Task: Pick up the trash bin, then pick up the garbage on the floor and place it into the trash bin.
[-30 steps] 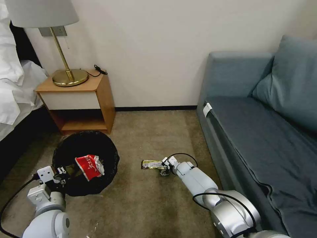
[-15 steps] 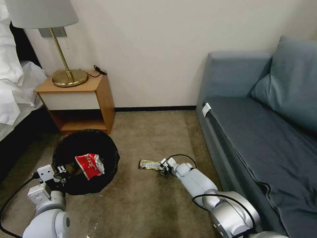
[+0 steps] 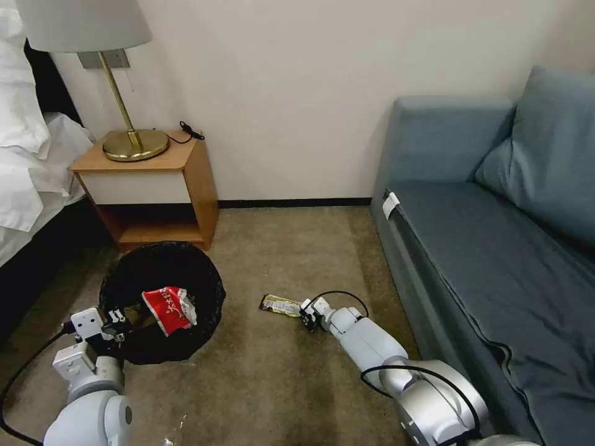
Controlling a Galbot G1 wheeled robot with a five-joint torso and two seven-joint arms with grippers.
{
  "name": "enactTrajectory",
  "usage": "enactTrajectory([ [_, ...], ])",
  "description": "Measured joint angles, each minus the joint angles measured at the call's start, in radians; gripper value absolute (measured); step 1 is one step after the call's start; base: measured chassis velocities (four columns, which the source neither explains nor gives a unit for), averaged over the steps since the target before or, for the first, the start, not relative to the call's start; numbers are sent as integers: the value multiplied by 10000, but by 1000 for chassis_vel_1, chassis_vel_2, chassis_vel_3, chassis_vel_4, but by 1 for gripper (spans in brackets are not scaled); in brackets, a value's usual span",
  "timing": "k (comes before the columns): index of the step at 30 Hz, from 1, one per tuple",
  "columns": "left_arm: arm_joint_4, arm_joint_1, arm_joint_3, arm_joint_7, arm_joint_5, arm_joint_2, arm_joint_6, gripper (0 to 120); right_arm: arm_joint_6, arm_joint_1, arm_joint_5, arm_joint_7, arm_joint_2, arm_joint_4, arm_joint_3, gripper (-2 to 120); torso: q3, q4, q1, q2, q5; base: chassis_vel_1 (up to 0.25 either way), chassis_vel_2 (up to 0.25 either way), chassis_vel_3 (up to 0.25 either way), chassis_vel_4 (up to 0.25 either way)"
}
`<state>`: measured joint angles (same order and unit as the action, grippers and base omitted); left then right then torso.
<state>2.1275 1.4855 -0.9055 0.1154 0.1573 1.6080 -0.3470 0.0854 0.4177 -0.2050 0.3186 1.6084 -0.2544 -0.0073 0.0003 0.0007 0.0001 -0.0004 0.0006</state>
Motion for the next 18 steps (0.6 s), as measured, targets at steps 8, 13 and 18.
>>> enactTrajectory([
  [8, -51, -3, -42, -23, -1, 0, -18, 1, 18, 281, 301, -133, -37, -588, -386, 0, 1, -18, 1, -1, -17, 0, 0, 0, 0],
  [13, -191, -88, -46, -40, 21, 0, -37, 1, 24, 464, 1046, -164, -29, -1034, -749, 1, 1, -10, 1, -2, -9, 0, 0, 0, 0],
  [18, -332, -136, -62, -34, 48, 1, -55, 1, 7, 668, 1593, -224, -20, -1665, -833, 0, -1, -6, 1, -1, -7, 0, 0, 0, 0],
])
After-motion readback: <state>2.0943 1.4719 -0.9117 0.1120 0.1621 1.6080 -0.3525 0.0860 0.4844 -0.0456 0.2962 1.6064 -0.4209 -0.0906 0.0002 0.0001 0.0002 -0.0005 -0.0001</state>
